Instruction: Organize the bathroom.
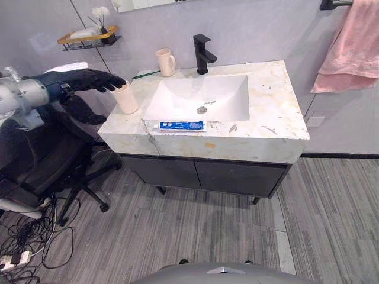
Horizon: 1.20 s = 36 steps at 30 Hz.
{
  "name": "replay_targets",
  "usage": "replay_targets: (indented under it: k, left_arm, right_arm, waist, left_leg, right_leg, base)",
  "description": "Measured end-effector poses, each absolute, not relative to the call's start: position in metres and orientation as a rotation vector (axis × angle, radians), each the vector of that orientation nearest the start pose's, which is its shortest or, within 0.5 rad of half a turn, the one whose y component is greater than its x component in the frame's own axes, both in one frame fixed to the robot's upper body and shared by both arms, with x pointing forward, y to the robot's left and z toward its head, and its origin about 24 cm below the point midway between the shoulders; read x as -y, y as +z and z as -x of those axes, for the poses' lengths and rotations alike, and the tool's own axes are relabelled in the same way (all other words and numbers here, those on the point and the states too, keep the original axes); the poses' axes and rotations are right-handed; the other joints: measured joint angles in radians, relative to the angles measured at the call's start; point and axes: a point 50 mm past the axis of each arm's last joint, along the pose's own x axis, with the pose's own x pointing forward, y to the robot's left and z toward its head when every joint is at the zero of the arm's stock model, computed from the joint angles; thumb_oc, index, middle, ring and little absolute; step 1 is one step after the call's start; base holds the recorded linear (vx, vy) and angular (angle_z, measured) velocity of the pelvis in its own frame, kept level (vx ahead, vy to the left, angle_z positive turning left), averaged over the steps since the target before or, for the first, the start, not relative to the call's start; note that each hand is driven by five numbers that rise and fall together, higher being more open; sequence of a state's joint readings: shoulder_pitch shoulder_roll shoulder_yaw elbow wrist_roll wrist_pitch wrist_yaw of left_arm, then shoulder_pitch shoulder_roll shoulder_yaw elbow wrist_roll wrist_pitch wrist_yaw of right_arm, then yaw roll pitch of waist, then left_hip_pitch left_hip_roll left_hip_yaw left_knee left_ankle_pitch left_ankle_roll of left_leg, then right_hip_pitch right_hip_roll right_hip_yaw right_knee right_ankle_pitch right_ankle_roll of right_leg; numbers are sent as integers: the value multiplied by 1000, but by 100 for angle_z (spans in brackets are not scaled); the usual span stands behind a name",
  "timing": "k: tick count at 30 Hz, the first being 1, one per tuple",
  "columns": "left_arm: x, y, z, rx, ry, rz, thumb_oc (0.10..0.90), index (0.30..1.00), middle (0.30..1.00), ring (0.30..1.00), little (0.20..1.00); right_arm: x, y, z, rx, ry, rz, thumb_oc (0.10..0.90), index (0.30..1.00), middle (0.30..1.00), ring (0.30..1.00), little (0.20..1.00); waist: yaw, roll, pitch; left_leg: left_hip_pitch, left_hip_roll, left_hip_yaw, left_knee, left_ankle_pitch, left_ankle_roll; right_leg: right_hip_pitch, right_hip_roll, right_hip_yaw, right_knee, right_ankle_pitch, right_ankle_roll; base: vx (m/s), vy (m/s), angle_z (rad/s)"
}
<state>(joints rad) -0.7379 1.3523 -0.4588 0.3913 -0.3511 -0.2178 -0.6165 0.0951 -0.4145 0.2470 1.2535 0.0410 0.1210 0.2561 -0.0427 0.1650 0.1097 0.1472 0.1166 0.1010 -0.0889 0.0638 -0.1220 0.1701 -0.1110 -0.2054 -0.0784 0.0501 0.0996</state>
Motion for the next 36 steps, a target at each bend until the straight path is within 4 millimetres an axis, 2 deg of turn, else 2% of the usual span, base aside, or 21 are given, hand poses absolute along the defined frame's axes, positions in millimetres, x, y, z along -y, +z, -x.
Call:
replay_targets:
  k: [3, 11, 19, 21, 25, 26, 27, 29, 31, 33, 36]
  left_arm:
    - [-295, 261, -312, -3, -533, -1152, 800, 900, 900, 900, 900]
    - [-286, 263, -316, -18, -548, -1110, 800, 900, 900, 900, 900]
    - [-280, 254, -325, -75, -550, -1013, 800, 900, 900, 900, 900]
    - [-281, 253, -326, -82, -540, -1001, 800, 900, 900, 900, 900]
    - [-284, 247, -329, -105, -522, -944, 800, 900, 900, 900, 900]
    - [-286, 249, -330, -97, -503, -939, 800, 900, 900, 900, 900]
    - [-286, 249, -330, -97, -503, -939, 800, 900, 900, 900, 900]
    - [-289, 250, -330, -91, -473, -933, 800, 900, 900, 900, 900]
    - [-289, 251, -331, -86, -466, -933, 800, 900, 900, 900, 900]
    - [-288, 250, -330, -88, -470, -933, 800, 900, 900, 900, 900]
    - [-282, 251, -330, -79, -488, -937, 800, 900, 900, 900, 900]
  right_arm:
    - [294, -151, -26, -1548, 86, 292, 800, 900, 900, 900, 900]
    - [299, -148, -36, -1533, 95, 331, 800, 900, 900, 900, 900]
    - [310, -142, -51, -1496, 74, 364, 800, 900, 900, 900, 900]
    - [312, -140, -60, -1467, 61, 373, 800, 900, 900, 900, 900]
    - [312, -139, -65, -1444, 49, 389, 800, 900, 900, 900, 900]
    - [312, -138, -70, -1422, 53, 396, 800, 900, 900, 900, 900]
    - [312, -138, -70, -1422, 53, 396, 800, 900, 900, 900, 900]
    - [310, -137, -80, -1385, 63, 399, 800, 900, 900, 900, 900]
    - [309, -137, -82, -1381, 67, 397, 800, 900, 900, 900, 900]
    - [310, -138, -76, -1393, 60, 389, 800, 900, 900, 900, 900]
    - [312, -139, -58, -1430, 43, 372, 800, 900, 900, 900, 900]
  waist:
    - [-3, 9, 4]
    - [-38, 35, 29]
    - [-43, 33, 69]
    - [-44, 27, 83]
    - [-40, 20, 103]
    - [-41, 17, 121]
    - [-41, 17, 121]
    - [-41, 10, 143]
    - [-40, -2, 169]
    - [-39, -18, 183]
    - [-31, -27, 188]
  left_leg:
    - [-2, -3, 5, 0, 0, 0]
    - [-5, -4, 15, 4, 1, 0]
    - [-7, -3, 13, 5, 5, 0]
    - [-26, -2, 8, 26, 5, -1]
    - [-38, -1, 8, 50, 5, -1]
    - [-49, -2, 8, 73, 3, -3]
    - [-49, -2, 8, 73, 3, -3]
    - [-97, -1, 6, 121, -4, -10]
    - [-106, 2, 3, 159, -22, -6]
    - [-105, 4, 0, 191, -46, -9]
    - [-104, 10, -1, 241, -90, -9]
  right_leg:
    - [-1, -3, 4, 0, 2, 2]
    - [-11, -4, 14, 0, 6, 4]
    - [-18, -4, 15, 16, 4, 2]
    - [-36, -4, 15, 36, -4, -1]
    - [-49, -8, 12, 70, -19, -2]
    - [-71, -14, 18, 119, -42, -4]
    - [-71, -14, 18, 119, -42, -4]
    - [-139, -26, 17, 223, -86, -12]
    - [-163, -33, 18, 298, -126, -19]
    - [-169, -40, 17, 354, -161, -21]
    - [-165, -44, 18, 408, -196, -25]
  base:
    - [1, 49, -5]
    - [-26, 35, -4]
    - [-28, 7, 1]
    - [-11, -8, 5]
    - [-34, -6, 6]
    - [-30, -10, 0]
    - [-5, -22, 5]
    - [42, -51, 11]
    - [112, -58, 8]
    - [139, -46, 6]
    - [172, -30, 3]
